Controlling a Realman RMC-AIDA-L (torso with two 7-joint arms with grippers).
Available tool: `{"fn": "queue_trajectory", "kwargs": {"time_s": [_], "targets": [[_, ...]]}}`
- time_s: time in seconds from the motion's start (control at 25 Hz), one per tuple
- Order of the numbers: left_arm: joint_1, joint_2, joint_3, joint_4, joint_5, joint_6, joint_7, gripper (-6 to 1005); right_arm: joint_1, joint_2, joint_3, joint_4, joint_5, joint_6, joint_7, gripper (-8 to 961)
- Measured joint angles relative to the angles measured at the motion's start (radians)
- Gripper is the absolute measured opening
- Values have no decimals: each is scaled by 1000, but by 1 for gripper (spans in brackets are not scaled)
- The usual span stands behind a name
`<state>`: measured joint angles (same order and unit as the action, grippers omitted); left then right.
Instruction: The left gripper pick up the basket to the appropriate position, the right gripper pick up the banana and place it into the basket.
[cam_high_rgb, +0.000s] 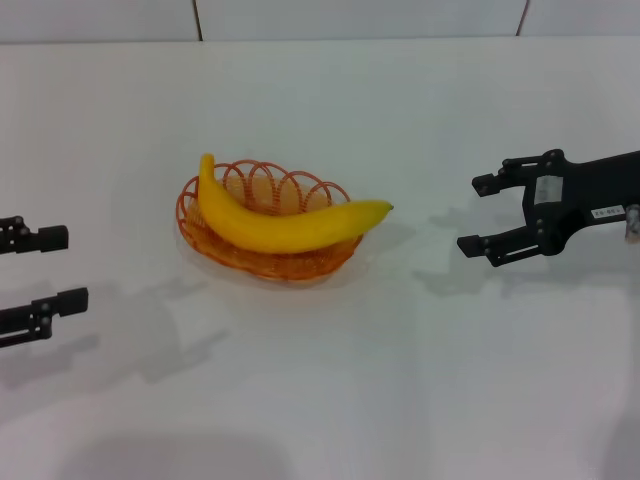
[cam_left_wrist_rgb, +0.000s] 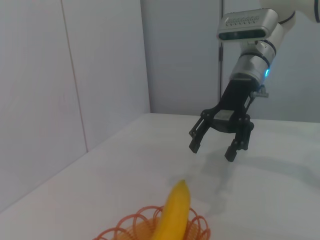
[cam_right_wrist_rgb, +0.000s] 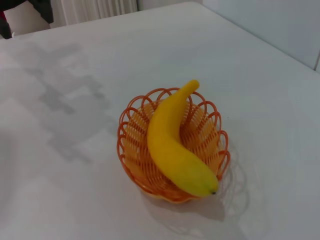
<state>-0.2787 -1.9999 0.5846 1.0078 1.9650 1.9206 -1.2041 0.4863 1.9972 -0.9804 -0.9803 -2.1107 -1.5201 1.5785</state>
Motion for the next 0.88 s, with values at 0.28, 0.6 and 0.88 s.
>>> {"fn": "queue_trajectory", "kwargs": {"time_s": [0.28,0.6,0.88], "targets": [[-5,-2,0,0,0,0,0,662,0,7,0,-3,0,0,-3,880],[-5,-4,0,0,0,0,4,662,2,9,0,-4,0,0,-5,879],[-5,-3,0,0,0,0,5,662,2,9,-1,-5,0,2,-7,880]]}}
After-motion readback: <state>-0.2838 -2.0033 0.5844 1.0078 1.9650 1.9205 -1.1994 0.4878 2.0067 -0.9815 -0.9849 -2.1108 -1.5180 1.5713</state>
